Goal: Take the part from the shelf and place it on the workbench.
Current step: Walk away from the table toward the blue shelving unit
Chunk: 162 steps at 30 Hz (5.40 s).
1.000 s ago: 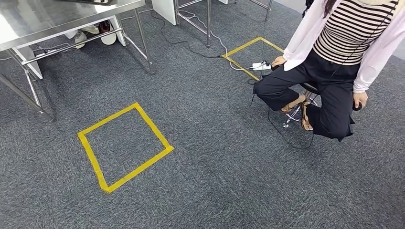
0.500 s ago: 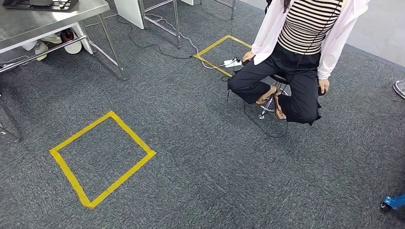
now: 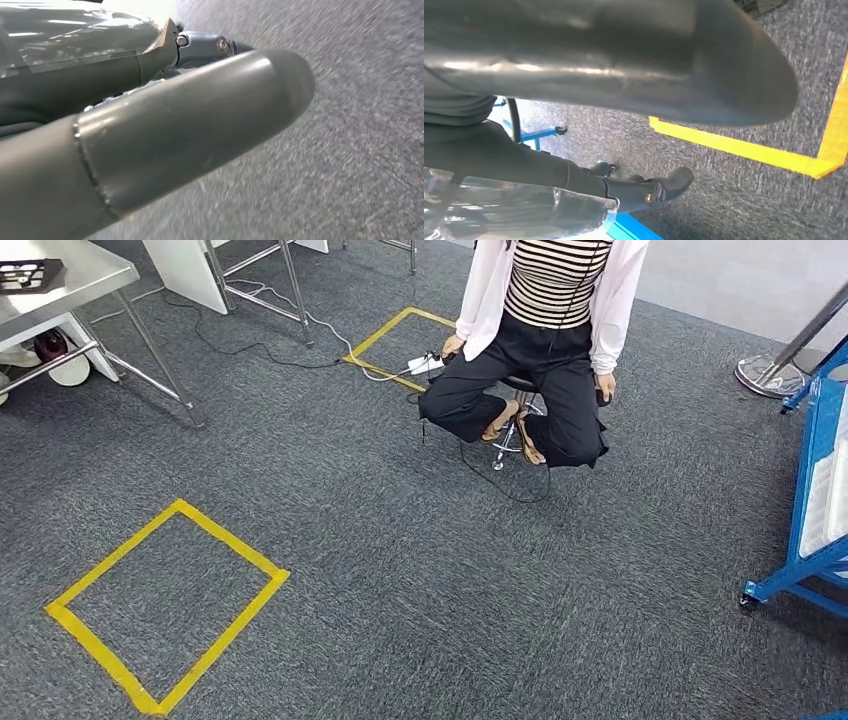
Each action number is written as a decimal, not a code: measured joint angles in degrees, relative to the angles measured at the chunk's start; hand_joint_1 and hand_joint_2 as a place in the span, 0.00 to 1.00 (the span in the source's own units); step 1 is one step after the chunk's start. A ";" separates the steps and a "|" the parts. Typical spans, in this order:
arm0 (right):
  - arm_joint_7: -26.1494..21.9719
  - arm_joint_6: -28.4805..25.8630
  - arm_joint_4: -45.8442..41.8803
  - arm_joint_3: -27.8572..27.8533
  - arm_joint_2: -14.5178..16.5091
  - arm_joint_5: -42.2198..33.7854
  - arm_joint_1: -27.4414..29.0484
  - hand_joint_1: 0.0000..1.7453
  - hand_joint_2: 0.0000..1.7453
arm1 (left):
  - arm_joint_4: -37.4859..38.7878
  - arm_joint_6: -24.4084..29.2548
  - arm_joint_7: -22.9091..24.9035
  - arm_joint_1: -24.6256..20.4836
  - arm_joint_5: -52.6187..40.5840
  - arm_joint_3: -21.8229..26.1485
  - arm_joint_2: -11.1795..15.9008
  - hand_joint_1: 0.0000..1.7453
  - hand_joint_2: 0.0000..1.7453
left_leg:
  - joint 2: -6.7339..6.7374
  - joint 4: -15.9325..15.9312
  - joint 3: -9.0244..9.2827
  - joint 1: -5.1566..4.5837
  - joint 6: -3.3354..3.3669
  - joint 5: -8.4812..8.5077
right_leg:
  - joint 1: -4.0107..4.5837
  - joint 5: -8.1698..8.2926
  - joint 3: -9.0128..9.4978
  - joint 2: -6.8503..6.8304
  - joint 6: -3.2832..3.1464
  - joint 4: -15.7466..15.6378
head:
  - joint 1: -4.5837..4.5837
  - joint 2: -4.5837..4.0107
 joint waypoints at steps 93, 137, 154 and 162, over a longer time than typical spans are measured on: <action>2.24 -1.72 0.42 -2.48 0.09 -0.43 0.20 0.00 0.00 | 0.68 -1.56 2.40 -0.94 -1.51 2.13 -0.37 0.00 0.00 | -2.09 1.03 -0.93 0.66 -1.16 -0.49 | -0.42 -0.29 -0.24 1.74 -0.85 0.54 | -0.27 0.00; 1.97 -2.31 0.45 -0.88 -0.12 2.81 -0.26 0.00 0.00 | 0.69 -0.53 1.74 -0.92 0.36 3.75 -0.92 0.00 0.00 | -10.66 0.83 -2.25 1.02 -0.71 1.38 | -0.29 0.20 -0.38 9.89 -0.34 0.40 | -0.43 0.00; 1.97 -2.49 0.46 -0.92 -0.22 2.23 -0.12 0.00 0.00 | 0.61 0.47 -1.82 -1.15 0.47 3.78 -0.63 0.00 0.00 | -1.72 0.82 -0.77 0.70 -1.35 -0.14 | -0.85 -0.55 -0.02 1.15 -0.14 0.62 | -0.33 0.00; 1.95 -2.91 0.46 -1.26 0.05 1.37 0.00 0.00 0.00 | 0.61 1.40 -5.23 -0.76 0.81 3.80 -0.23 0.00 0.00 | -8.00 12.33 -6.91 1.05 -1.64 -3.52 | -0.81 -0.18 0.50 6.78 -1.25 0.64 | -0.65 0.00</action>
